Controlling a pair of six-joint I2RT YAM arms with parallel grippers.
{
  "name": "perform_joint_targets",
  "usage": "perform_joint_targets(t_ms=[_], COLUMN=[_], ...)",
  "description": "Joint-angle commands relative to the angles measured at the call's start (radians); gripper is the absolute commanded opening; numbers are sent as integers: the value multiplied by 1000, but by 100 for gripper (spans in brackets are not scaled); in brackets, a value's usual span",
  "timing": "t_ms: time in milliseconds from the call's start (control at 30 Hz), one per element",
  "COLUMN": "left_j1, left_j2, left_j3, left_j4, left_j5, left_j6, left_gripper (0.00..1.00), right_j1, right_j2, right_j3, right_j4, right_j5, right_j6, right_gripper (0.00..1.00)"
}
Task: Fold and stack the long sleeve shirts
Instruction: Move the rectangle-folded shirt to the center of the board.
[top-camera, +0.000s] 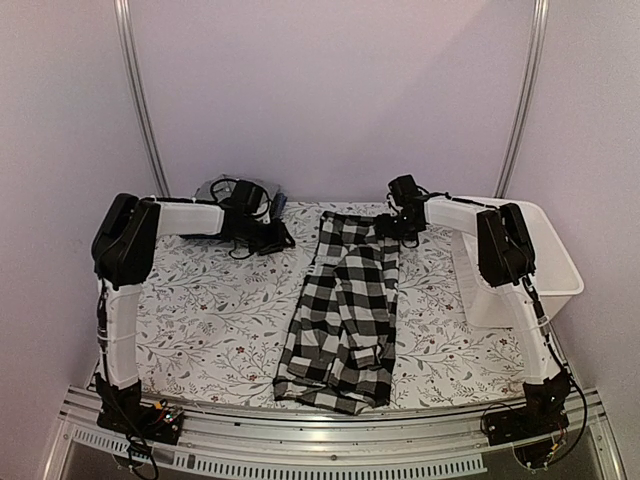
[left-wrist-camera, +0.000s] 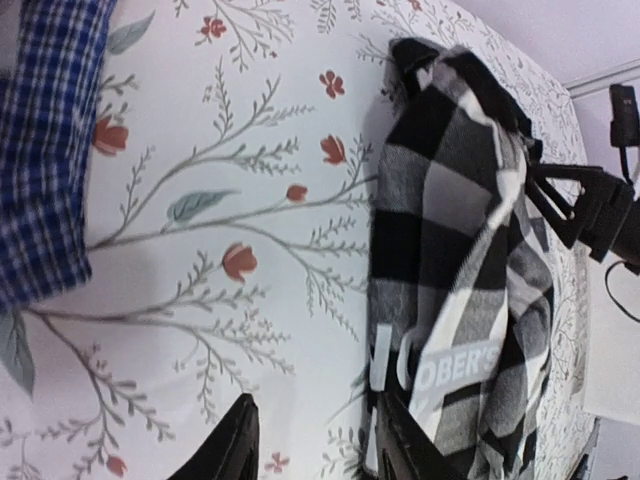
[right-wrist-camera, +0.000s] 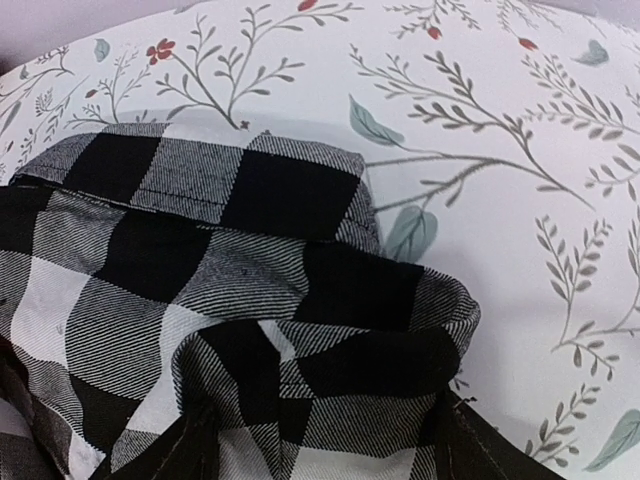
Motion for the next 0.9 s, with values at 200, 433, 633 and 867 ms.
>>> perform_joint_targets(t_ms=[200, 433, 633, 867], left_j1=[-151, -260, -351, -421], left_j2=[-352, -494, -529, -505], left_j3=[-538, -750, -847, -885], left_j4=[137, 163, 203, 188], left_j5=[39, 86, 148, 178], left_j6=[-101, -159, -227, -259], left_gripper=[45, 50, 48, 12], right_j1=[25, 82, 144, 204], right_j2=[10, -139, -181, -135], right_j3=[99, 58, 39, 41], right_j4=[-91, -120, -15, 114], right_j5=[2, 83, -18, -210], right_j6=[-104, -117, -113, -89], right_gripper=[87, 92, 83, 52])
